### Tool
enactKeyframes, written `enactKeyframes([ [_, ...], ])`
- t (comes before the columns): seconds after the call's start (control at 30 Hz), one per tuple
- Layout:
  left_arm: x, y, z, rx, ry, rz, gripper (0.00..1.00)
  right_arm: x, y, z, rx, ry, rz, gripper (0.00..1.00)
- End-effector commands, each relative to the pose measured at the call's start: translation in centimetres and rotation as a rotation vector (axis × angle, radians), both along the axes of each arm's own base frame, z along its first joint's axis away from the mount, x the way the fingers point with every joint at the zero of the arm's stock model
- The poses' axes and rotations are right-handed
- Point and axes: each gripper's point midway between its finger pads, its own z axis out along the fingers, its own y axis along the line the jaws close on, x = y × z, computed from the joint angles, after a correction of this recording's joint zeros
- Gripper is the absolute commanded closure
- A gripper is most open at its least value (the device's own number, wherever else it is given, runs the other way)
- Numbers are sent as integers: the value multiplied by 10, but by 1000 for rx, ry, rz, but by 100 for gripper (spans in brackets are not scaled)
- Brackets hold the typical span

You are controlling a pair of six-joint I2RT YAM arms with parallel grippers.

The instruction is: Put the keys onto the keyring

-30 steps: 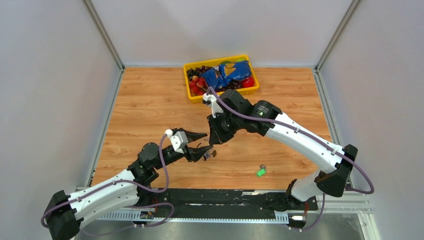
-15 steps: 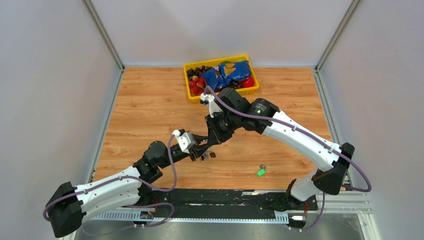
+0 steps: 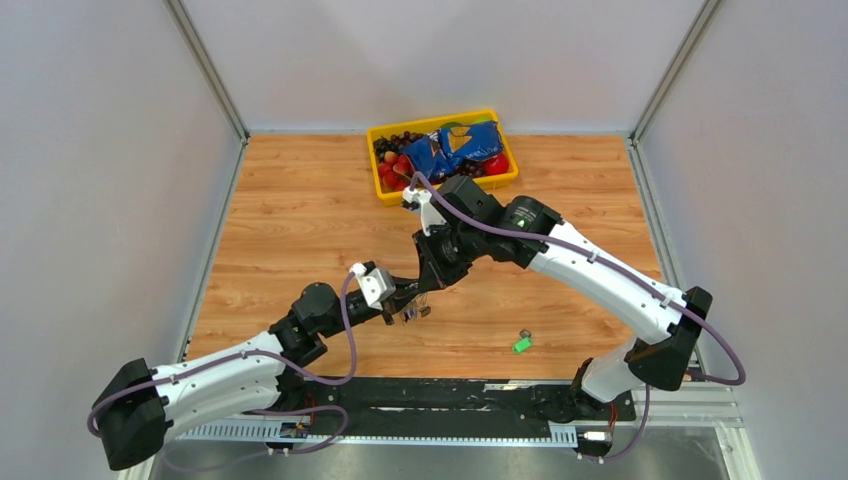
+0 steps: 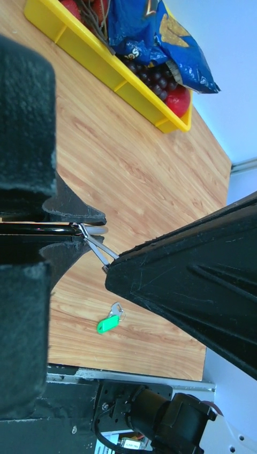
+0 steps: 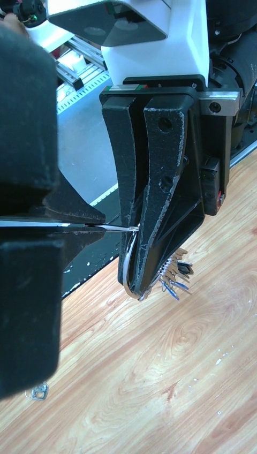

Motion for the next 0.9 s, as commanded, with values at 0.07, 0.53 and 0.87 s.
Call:
enactKeyframes([
  [0.07, -9, 2, 60, -166, -97, -21, 99, -13, 9, 31, 106, -11, 29, 93],
  [0.53, -17, 14, 73, -218, -27, -14, 99, -1, -6, 83, 436, -375, 10, 47],
  [0.87, -15, 18, 85, -303, 73, 9, 99, 0, -9, 81, 494, -542, 33, 51],
])
